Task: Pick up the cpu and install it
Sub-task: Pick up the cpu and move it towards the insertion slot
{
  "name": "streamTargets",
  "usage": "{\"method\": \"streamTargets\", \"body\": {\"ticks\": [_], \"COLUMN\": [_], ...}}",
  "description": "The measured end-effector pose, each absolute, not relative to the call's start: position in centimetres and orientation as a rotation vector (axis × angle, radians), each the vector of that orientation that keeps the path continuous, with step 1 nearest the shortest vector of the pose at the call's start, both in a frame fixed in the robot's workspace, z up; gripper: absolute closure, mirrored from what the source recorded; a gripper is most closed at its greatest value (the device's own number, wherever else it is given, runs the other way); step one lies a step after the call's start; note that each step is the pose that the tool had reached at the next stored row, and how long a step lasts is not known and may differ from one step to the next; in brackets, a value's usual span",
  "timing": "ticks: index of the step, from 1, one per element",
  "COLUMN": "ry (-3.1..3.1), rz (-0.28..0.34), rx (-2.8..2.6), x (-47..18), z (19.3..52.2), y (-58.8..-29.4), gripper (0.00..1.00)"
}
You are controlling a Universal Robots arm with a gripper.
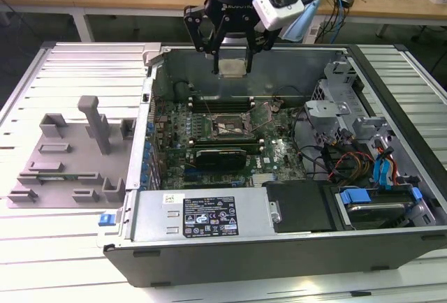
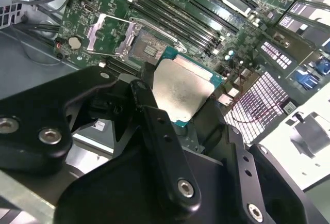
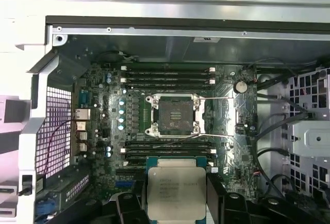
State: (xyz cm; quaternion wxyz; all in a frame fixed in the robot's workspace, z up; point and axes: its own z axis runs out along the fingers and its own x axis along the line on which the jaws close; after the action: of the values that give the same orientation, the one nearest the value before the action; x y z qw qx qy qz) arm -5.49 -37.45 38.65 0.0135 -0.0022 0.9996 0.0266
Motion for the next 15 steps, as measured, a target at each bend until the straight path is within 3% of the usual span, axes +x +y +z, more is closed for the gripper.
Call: {"method": "streamTargets", "body": {"ticks": [15], "ry": [3.113], "rz": [0.083], "rx": [-0.007], "x": [-5.5], "z": [36.4], "y": [-37.3], "gripper": [0.45]}}
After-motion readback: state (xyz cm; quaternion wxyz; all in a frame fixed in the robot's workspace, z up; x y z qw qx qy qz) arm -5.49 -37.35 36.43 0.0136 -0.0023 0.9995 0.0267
